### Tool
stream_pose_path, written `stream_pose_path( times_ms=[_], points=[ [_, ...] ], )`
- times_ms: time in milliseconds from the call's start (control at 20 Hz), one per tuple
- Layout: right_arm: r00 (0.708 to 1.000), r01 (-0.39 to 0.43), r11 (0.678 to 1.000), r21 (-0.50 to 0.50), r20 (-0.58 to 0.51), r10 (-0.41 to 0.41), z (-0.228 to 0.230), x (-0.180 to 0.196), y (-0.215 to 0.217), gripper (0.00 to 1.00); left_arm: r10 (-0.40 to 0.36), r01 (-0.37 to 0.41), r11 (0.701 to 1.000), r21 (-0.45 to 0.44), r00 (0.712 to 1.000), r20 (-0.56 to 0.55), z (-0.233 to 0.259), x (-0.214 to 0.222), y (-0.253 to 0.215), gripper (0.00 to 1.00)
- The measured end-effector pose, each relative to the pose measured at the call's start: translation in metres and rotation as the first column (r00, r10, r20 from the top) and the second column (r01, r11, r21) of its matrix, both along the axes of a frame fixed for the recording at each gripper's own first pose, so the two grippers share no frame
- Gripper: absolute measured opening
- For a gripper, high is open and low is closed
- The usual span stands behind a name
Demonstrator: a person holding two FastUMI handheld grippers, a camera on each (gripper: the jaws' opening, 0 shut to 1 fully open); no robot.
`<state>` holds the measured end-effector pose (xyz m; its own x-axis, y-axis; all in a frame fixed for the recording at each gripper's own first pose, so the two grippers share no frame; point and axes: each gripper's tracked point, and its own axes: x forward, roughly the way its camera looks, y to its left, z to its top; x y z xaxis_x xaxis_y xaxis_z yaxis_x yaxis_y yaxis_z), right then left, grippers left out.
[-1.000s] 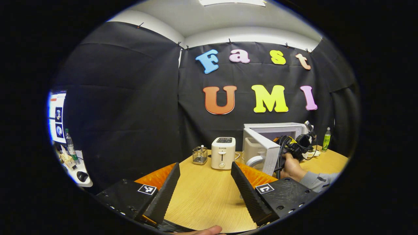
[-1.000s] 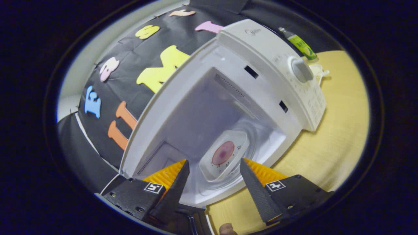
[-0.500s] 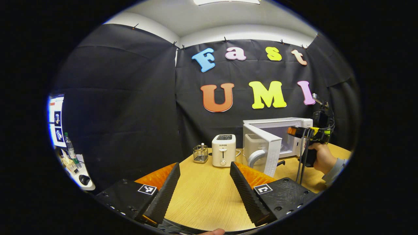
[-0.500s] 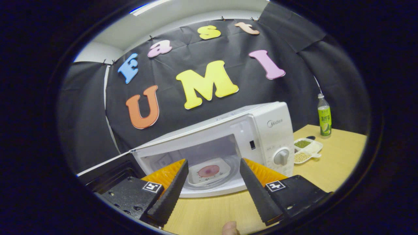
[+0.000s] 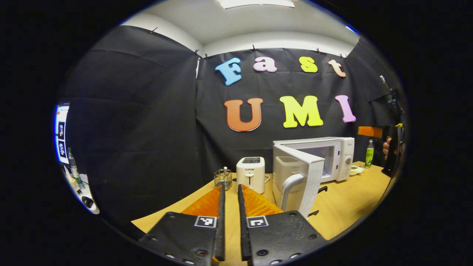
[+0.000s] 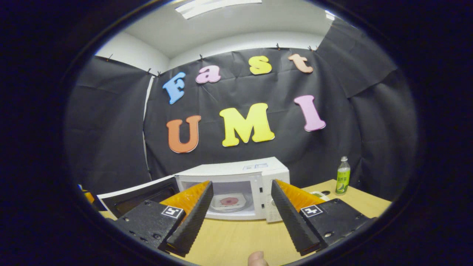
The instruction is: Open the microwave oven with the left hand, put the food in, and close the microwave oven.
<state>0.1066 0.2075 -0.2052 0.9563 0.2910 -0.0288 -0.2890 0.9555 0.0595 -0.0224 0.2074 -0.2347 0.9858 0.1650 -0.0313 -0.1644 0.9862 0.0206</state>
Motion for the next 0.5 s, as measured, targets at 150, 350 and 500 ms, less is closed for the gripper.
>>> stream_pose_path(
  times_ms=[150,350,500],
  points=[
    [0.999,-0.021,1.000,0.002,0.031,0.021,0.025,-0.038,-0.025,1.00,-0.049,0.048,0.998,-0.039,0.999,-0.022,-0.014,0.017,-0.013,0.00],
    [0.998,-0.025,1.000,0.007,0.066,0.025,0.056,-0.079,-0.063,1.00,-0.159,0.155,0.985,-0.078,0.986,-0.043,-0.031,0.042,-0.041,0.01],
    [0.998,-0.042,0.999,-0.006,0.053,0.042,0.073,-0.101,-0.079,1.00,-0.248,0.244,0.967,-0.077,0.968,-0.046,-0.038,0.052,-0.069,0.01]
  ],
)
